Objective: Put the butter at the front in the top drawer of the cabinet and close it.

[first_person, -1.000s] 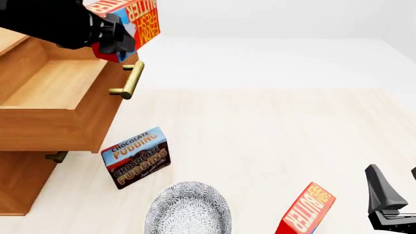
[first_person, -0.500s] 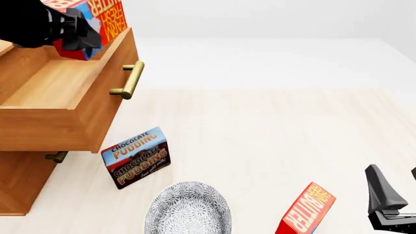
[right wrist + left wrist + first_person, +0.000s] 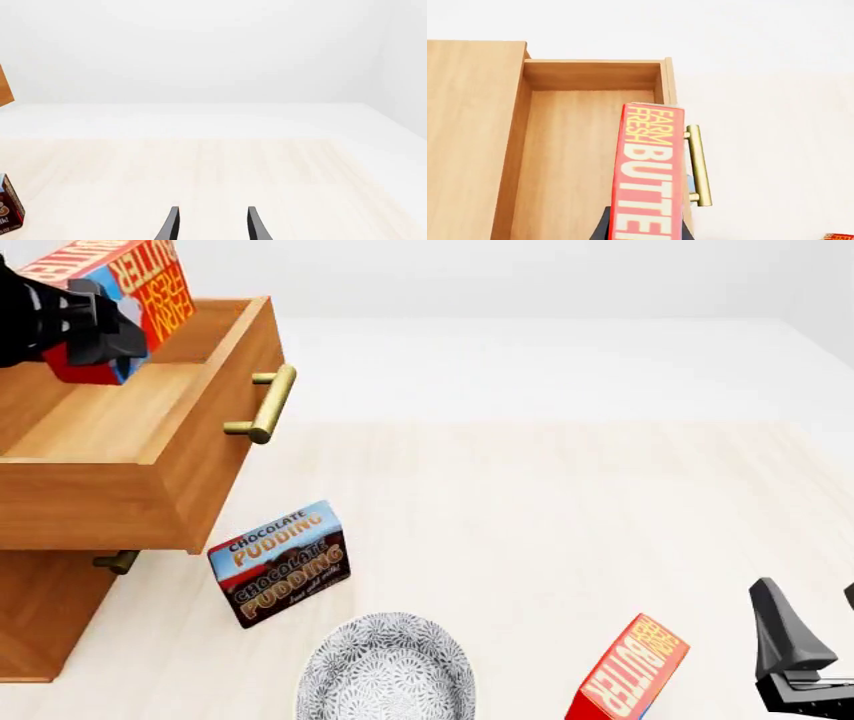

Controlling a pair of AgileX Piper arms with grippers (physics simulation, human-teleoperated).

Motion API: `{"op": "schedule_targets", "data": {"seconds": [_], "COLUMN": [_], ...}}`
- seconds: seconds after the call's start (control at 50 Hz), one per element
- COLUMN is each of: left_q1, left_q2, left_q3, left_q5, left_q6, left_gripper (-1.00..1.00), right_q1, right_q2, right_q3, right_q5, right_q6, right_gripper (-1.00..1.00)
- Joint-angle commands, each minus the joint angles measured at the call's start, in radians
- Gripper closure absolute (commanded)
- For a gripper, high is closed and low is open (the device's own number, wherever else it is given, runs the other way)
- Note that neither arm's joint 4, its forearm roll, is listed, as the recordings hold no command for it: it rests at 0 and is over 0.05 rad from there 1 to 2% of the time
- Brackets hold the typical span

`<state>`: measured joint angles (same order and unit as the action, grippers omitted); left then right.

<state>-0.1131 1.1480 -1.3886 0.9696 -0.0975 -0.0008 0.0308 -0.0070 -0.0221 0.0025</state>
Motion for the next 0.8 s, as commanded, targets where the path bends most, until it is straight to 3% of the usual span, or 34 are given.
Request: {"op": "schedule_targets", "data": {"seconds": [0.02, 0.54, 0.8], "left_q1": [0.051, 0.122, 0.117], "left_q2": [-0.032, 0.04, 0.053], "left_q3": [0.033, 0.016, 0.101], "left_q5": [-0.019, -0.055, -0.155], "left_q6": [-0.004, 0.046, 0.032], "left_gripper": [1.0, 1.0, 1.0], "right_q1": [0.0, 0.0, 0.0], "right_q2": [-0.01, -0.013, -0.007], "right_q3": [0.002, 0.0, 0.001], "right_q5": [0.007, 0.012, 0.005], "right_q6": [-0.001, -0.001, -0.001], "right_gripper": [-1.0, -1.0, -1.0]}}
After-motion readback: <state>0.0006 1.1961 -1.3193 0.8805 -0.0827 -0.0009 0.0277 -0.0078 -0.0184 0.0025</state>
